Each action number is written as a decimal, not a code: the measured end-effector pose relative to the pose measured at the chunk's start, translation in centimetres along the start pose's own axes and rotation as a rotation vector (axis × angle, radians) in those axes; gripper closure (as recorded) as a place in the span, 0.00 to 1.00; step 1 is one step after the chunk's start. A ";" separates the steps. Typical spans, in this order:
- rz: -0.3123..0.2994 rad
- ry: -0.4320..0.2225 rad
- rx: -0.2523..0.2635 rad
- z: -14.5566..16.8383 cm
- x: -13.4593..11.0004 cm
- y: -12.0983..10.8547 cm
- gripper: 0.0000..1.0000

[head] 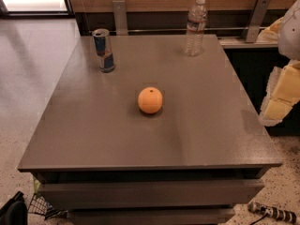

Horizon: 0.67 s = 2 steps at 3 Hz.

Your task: Move water bottle near orange

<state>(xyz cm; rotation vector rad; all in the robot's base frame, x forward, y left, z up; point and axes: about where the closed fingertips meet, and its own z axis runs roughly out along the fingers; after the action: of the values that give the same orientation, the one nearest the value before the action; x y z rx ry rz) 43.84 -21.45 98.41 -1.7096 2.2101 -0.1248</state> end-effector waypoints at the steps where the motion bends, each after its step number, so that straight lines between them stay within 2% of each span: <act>1: 0.009 -0.003 0.011 -0.1 0.3 -0.6 0.00; 2: 0.050 -0.013 0.057 -0.5 1.8 -3.1 0.00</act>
Offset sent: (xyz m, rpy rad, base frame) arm 0.0471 -0.0542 0.0131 0.0323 -0.0826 -0.1110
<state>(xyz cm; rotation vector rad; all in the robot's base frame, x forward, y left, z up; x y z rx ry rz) 46.19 -24.08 99.32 -1.6193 2.2166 -0.1618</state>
